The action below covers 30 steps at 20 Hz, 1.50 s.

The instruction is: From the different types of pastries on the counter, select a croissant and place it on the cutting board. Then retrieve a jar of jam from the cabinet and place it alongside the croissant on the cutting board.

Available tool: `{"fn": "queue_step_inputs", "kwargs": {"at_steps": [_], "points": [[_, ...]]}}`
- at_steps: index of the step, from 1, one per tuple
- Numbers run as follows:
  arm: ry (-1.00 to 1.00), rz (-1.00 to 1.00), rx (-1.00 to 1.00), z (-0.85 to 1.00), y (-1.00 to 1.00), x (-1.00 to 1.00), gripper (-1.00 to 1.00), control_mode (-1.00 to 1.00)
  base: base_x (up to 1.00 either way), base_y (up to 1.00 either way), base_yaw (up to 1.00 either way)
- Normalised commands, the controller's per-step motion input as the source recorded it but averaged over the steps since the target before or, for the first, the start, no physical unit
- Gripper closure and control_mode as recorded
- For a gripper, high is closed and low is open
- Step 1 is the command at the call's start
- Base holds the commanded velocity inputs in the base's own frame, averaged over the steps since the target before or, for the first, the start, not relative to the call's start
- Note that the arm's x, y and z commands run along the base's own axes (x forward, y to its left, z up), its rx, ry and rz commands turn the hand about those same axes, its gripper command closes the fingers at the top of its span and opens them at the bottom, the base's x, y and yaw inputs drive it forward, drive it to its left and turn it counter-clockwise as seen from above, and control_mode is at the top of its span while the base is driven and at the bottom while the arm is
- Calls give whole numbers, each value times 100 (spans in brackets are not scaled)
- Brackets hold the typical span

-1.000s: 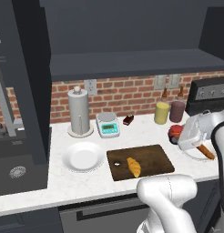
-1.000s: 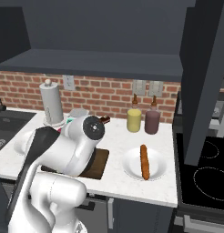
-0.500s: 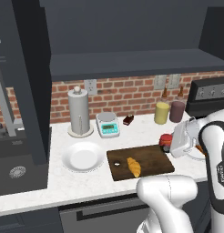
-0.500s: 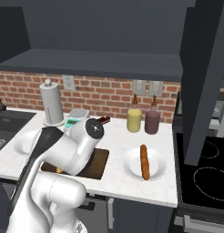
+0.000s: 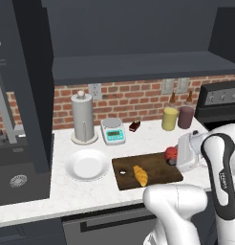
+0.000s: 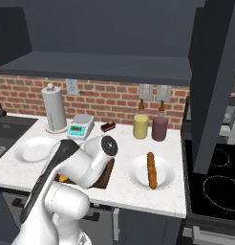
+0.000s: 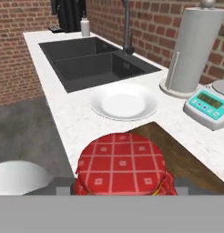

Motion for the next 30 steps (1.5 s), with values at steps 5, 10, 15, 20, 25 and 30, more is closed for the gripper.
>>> {"fn": "queue_step_inputs", "kwargs": {"at_steps": [5, 10, 15, 20, 25, 30], "points": [[-8, 3, 0, -42, 0, 22, 100, -100, 0, 0, 0], [0, 2, 0, -27, 0, 29, 100, -100, 0, 0, 0], [0, 3, 0, -18, 0, 37, 100, -100, 0, 0, 0], [0, 7, 0, -25, 0, 40, 100, -100, 0, 0, 0], [0, 7, 0, -38, 0, 35, 100, -100, 0, 0, 0], [1, 9, 0, -48, 0, 23, 100, -100, 0, 0, 0]]}}
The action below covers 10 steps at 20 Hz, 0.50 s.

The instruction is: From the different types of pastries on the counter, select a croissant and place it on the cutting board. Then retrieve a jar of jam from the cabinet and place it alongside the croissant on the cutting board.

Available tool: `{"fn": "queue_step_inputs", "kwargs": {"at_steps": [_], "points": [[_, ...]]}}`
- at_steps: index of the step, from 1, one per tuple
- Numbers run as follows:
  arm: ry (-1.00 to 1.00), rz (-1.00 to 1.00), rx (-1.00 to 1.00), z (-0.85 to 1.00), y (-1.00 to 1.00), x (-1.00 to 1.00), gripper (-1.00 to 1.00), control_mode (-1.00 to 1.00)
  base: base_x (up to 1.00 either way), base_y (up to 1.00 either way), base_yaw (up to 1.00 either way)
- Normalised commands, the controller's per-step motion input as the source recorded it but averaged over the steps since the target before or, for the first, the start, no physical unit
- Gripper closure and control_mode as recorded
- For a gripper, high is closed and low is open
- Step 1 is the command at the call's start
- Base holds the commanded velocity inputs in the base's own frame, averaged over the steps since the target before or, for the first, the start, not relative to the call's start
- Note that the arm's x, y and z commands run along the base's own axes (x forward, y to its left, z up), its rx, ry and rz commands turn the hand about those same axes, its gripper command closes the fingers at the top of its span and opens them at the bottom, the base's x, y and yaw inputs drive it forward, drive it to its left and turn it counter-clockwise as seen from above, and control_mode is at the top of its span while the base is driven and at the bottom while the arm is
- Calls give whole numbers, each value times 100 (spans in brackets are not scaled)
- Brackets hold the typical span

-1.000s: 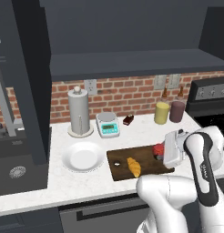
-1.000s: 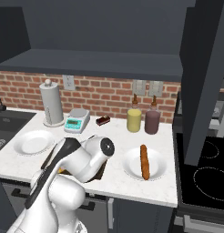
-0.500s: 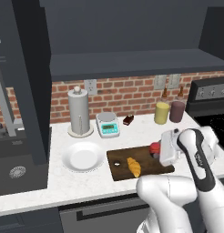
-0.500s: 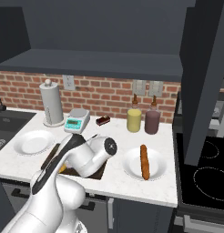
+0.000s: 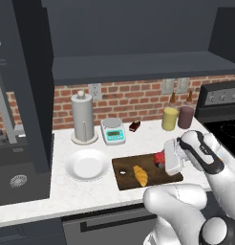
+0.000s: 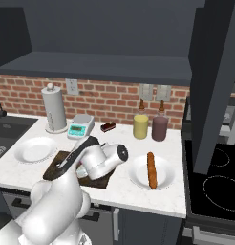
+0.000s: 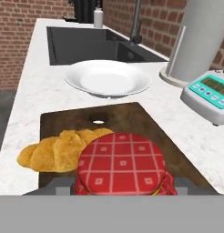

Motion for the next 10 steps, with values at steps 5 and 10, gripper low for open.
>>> {"fn": "queue_step_inputs", "kwargs": {"at_steps": [5, 10], "points": [[3, 2, 1, -23, 0, 6, 100, -100, 0, 0, 0], [0, 0, 3, -28, 0, 13, 100, -100, 0, 0, 0]]}}
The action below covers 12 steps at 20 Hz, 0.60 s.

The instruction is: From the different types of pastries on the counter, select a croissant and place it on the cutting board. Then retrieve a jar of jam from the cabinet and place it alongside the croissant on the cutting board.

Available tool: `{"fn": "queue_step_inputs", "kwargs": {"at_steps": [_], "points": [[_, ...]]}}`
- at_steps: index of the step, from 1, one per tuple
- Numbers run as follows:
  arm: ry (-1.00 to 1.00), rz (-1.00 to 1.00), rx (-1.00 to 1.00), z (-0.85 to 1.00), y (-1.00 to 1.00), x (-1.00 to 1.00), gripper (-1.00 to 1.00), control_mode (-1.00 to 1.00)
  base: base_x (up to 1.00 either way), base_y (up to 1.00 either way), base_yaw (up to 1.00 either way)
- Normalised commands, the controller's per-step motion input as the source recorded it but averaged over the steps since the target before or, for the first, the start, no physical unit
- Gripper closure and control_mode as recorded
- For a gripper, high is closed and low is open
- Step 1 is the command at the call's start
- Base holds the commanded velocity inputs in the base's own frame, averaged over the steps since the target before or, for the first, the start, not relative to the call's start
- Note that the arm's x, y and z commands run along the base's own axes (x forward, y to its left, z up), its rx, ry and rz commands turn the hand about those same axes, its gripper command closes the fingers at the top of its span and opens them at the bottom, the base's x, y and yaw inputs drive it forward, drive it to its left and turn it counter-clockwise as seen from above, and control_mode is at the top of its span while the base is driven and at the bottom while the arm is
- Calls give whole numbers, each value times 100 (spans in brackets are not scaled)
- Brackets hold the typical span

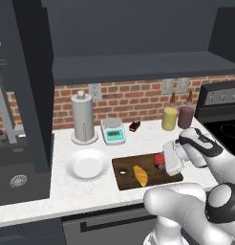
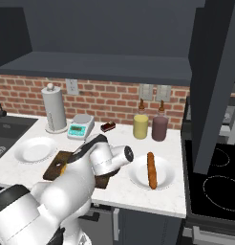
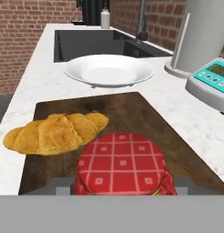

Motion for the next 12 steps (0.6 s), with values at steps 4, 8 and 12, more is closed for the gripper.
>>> {"fn": "queue_step_inputs", "kwargs": {"at_steps": [4, 8, 12], "points": [[0, 0, 2, -33, 0, 6, 100, -100, 0, 0, 0], [0, 0, 0, -24, 0, 11, 100, -100, 0, 0, 0], [0, 0, 0, -33, 1, 3, -100, -100, 0, 0, 0]]}}
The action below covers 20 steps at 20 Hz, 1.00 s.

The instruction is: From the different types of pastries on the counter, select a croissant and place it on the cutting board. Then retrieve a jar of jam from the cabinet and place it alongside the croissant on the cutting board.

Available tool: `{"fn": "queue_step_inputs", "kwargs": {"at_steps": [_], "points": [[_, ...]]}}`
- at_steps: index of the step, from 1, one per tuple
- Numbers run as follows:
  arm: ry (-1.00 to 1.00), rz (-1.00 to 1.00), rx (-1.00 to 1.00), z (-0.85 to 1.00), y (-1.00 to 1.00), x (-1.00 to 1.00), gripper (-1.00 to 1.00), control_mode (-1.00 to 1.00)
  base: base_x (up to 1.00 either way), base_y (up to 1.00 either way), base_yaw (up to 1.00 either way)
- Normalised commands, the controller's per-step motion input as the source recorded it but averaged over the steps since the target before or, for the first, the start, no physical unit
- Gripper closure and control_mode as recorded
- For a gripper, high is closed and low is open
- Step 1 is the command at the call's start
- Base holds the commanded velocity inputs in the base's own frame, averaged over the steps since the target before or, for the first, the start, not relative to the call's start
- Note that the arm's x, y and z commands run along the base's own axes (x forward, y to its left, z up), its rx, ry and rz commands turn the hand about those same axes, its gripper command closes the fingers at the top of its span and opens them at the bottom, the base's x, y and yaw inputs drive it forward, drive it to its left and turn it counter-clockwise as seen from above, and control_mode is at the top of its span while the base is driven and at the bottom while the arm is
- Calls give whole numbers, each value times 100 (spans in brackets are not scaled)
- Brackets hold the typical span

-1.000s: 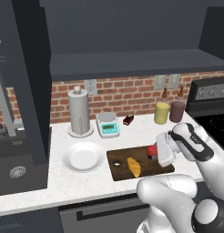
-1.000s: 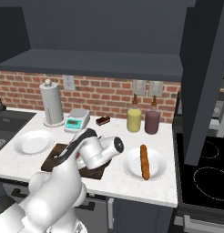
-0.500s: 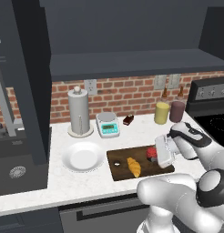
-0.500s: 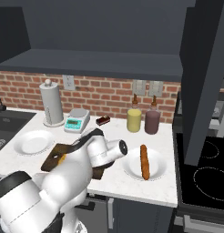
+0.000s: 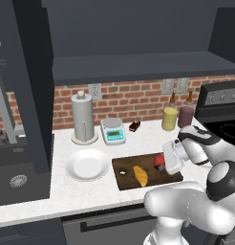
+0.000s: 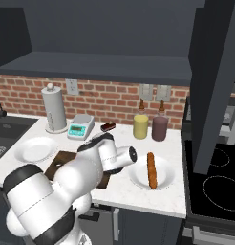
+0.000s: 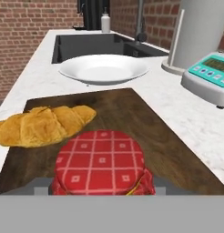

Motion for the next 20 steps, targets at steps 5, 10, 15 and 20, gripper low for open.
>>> {"fn": "queue_step_inputs", "kwargs": {"at_steps": [5, 10, 15, 20], "points": [[-3, 0, 4, -14, 0, -13, -100, -100, 0, 0, 0], [-17, 0, 8, 2, -8, -70, -100, -100, 0, 0, 0], [-22, 0, 13, 15, -10, -85, -100, -100, 0, 0, 0], [-13, 0, 17, 37, -9, -73, -100, -100, 0, 0, 0]]}}
